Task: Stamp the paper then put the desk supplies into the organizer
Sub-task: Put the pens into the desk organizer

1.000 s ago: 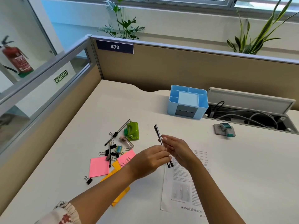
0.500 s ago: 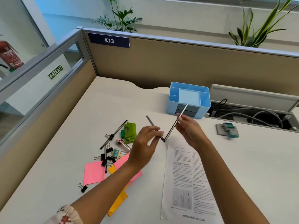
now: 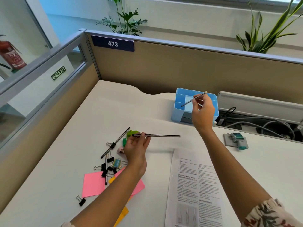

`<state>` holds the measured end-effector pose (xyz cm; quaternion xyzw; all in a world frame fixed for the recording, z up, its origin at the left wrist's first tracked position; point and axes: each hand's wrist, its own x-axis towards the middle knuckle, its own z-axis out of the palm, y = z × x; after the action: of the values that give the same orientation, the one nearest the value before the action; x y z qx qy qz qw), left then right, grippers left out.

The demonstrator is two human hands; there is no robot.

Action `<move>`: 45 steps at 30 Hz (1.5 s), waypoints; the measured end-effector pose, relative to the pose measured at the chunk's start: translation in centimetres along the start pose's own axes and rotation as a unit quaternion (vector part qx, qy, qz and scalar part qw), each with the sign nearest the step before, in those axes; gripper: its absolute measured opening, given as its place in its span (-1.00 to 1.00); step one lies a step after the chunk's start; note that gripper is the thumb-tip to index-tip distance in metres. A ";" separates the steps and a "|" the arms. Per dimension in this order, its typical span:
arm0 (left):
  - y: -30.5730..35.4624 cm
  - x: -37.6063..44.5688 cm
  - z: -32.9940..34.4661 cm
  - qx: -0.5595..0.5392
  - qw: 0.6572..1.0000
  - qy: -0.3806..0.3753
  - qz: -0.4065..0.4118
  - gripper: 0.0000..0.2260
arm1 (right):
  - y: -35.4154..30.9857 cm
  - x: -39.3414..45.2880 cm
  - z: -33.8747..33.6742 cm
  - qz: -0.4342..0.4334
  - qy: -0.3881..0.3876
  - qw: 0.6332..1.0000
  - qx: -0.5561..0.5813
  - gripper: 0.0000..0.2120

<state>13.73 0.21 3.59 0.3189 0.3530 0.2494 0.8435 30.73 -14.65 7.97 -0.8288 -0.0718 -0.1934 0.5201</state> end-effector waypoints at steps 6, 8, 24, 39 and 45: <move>-0.8 0.5 -0.4 -0.046 0.994 0.044 -0.086 -0.93 | 1.5 1.0 2.2 -0.041 -0.092 0.992 -0.074 -0.94; -1.1 0.3 -0.3 -0.051 0.992 0.052 -0.103 -0.92 | 1.8 1.1 2.7 -0.033 -0.117 0.988 -0.099 -0.90; -1.9 0.0 0.8 -0.114 0.972 0.036 -0.205 -0.70 | -1.3 -3.8 0.0 0.056 -0.174 0.970 0.162 -0.69; -1.5 -1.1 1.5 -0.118 0.972 -0.001 -0.204 -0.69 | -2.4 -6.6 -0.9 0.034 -0.214 0.964 0.157 -0.86; -1.4 -1.2 1.2 -0.065 0.982 -0.028 -0.176 -0.68 | -2.3 -1.9 -2.4 -0.034 0.026 0.993 0.110 -0.86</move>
<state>14.17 -1.92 3.73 0.2030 0.3623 0.1106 0.9030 27.64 -15.65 10.03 -0.7586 -0.1069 -0.2230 0.6027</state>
